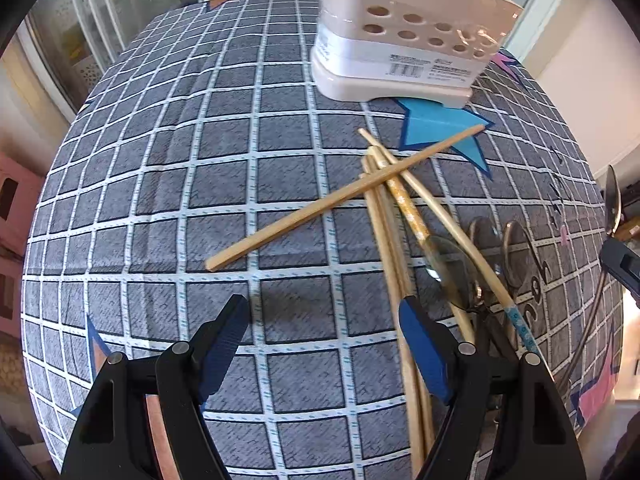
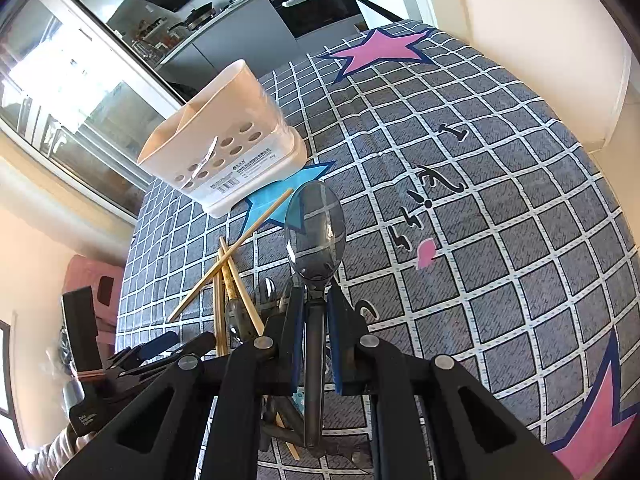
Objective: Organize utensils
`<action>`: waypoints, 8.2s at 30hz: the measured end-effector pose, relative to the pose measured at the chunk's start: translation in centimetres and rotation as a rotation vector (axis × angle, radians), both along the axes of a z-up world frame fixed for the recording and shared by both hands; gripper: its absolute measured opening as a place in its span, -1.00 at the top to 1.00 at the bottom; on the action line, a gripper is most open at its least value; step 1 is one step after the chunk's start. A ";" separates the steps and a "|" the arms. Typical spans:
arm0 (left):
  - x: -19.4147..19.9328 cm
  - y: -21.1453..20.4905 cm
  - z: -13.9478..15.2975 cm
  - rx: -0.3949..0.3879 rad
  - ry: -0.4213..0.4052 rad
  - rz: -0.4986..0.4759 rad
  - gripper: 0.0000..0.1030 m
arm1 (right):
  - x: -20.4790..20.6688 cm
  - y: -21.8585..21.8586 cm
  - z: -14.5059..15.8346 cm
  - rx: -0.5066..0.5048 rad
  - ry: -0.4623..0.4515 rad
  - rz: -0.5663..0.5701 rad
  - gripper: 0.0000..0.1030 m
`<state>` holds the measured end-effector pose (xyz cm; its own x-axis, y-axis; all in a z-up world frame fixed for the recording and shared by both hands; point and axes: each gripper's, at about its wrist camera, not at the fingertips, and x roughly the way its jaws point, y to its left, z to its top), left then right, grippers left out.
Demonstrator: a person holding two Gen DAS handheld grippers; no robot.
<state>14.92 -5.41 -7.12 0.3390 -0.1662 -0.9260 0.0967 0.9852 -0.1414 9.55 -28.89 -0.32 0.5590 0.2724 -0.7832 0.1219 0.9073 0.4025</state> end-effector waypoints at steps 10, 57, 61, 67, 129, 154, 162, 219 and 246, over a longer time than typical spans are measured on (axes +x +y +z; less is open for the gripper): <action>0.6 0.9 0.1 -0.012 -0.011 -0.019 -1.00 | -0.2 -0.2 0.0 0.005 -0.003 -0.006 0.76; -5.6 2.0 4.5 -0.095 -0.194 -0.268 0.27 | -0.5 1.9 0.6 -0.025 0.004 0.081 0.76; -6.3 3.8 6.8 -0.149 -0.259 -0.232 0.27 | -0.7 2.4 1.5 -0.040 -0.029 0.086 0.76; -4.8 4.5 10.5 -0.216 -0.356 -0.188 0.27 | -0.8 3.1 4.2 -0.088 -0.118 0.098 0.76; 15.4 2.3 15.2 -0.071 -0.615 0.004 0.26 | 18.6 7.4 8.0 -0.261 -0.386 0.064 0.23; 4.9 5.7 10.5 -0.019 -0.456 -0.028 -1.00 | 5.4 2.5 5.1 -0.118 -0.121 0.024 -0.67; 2.2 5.9 3.3 -0.034 -0.229 -0.083 -1.00 | -0.2 3.3 0.1 -0.208 0.037 0.107 -0.67; 9.6 -2.7 1.2 0.099 -0.100 -0.504 0.21 | 6.5 6.8 -6.0 -0.150 0.237 0.110 0.84; 5.2 2.8 4.1 -0.200 -0.170 -0.283 0.25 | 4.0 2.0 -5.2 0.007 0.220 0.072 0.80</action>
<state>20.11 -2.59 -3.03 0.3994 -0.4470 -0.8004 0.3996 0.8707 -0.2869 13.53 -26.86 -5.47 0.3540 0.3109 -0.8821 0.1429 0.9141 0.3795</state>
